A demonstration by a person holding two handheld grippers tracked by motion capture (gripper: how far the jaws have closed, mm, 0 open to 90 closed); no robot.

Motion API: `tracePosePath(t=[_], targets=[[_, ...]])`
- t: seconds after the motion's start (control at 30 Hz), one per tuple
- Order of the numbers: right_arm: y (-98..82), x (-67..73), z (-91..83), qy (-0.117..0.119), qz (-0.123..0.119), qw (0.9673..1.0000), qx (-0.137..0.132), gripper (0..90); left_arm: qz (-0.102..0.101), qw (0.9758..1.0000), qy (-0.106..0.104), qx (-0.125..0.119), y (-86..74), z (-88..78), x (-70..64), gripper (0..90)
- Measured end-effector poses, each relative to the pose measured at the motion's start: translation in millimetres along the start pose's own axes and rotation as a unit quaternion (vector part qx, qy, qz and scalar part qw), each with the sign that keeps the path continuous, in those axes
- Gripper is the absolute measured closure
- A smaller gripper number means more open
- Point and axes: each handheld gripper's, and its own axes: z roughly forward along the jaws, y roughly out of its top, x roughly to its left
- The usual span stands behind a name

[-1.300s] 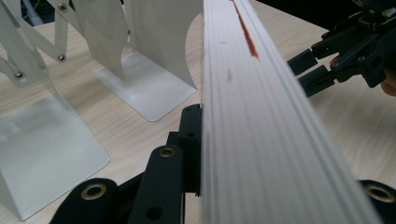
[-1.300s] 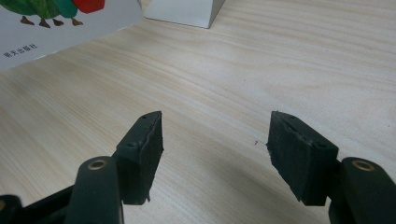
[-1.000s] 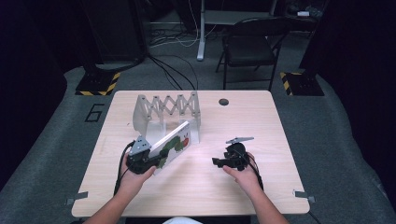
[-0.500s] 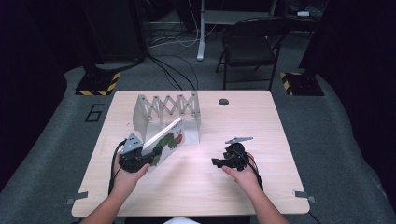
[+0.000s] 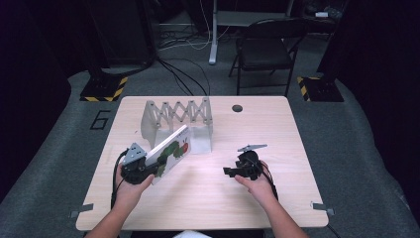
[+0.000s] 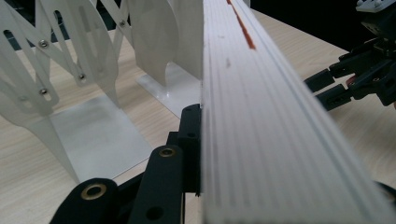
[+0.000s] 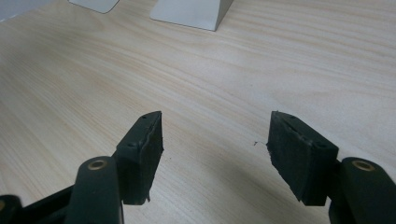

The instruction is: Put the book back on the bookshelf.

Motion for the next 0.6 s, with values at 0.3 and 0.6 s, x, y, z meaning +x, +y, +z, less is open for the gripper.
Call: tracePosePath(t=[0.3, 0.6], targets=[[4.7, -1.2, 7.1, 0.006, -0.011, 0.9999, 0.001, 35.4, -0.020, 0.9995, 0.022, -0.008, -4.2, -10.2, 9.9, 75.6], [10.6, -1.0, 11.7, 0.016, 0.000, 0.9998, 0.008, 35.4, -0.031, 0.9985, 0.044, -0.013, -9.0, -22.9, 20.6, 75.6]])
